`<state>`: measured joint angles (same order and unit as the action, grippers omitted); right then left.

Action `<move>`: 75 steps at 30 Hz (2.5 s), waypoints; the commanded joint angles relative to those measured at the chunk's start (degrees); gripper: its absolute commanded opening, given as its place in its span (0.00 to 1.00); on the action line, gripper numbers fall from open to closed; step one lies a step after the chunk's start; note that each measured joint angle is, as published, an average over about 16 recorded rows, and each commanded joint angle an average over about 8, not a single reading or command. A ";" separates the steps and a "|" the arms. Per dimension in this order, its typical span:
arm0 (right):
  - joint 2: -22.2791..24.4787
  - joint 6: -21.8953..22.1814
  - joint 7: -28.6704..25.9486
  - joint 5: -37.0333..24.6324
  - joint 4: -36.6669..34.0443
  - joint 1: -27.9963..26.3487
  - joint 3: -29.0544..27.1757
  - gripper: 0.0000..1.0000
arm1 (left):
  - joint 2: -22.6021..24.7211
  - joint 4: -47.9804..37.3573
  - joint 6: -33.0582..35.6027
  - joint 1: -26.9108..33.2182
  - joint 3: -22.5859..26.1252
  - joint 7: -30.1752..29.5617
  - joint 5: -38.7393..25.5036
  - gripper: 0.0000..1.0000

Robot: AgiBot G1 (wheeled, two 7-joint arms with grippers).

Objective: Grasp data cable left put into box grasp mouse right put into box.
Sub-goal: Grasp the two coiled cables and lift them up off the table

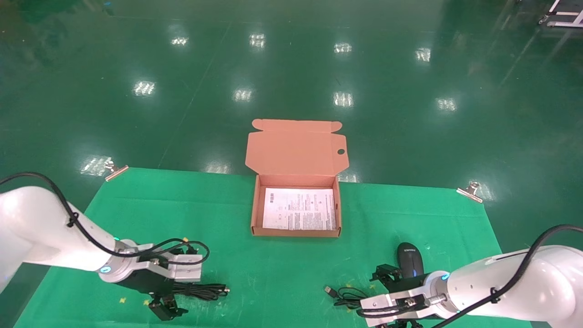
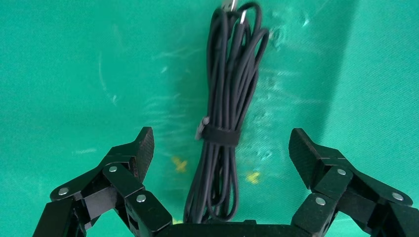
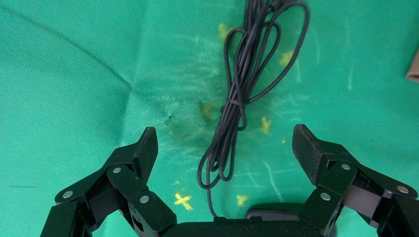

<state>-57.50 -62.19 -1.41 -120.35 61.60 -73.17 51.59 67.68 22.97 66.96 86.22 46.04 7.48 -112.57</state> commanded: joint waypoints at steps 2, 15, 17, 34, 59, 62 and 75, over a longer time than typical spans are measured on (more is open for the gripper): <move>-0.51 1.04 1.37 0.10 -1.95 -0.01 0.04 0.21 | 0.26 -1.87 -0.85 0.31 -0.33 2.06 0.51 0.38; -0.51 1.35 1.52 0.29 -2.16 0.05 -0.05 0.00 | 0.22 -1.98 -0.90 0.30 -0.50 2.35 0.84 0.00; -0.49 1.25 1.46 0.26 -2.06 0.02 -0.05 0.00 | 0.21 -1.85 -0.86 0.28 -0.47 2.24 0.79 0.00; -0.41 0.83 1.19 0.13 -1.66 -0.07 -0.01 0.00 | 0.15 -1.28 -0.71 0.22 -0.36 1.77 0.57 0.00; 4.25 0.29 -4.71 1.86 2.80 -1.80 -3.39 0.00 | -2.94 1.22 1.42 1.85 -1.74 3.70 2.64 0.00; 7.86 0.05 -9.45 2.48 8.06 -2.96 -5.87 0.00 | -4.84 3.93 1.97 3.46 -2.70 4.37 3.71 0.00; 6.09 5.50 -15.20 3.42 14.95 -15.04 -13.20 0.00 | -7.63 18.64 -3.58 9.00 -7.02 -3.73 5.40 0.00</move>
<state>-51.95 -56.40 -16.16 -117.26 75.97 -87.88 38.82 60.29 41.08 63.57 95.15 39.25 4.14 -107.39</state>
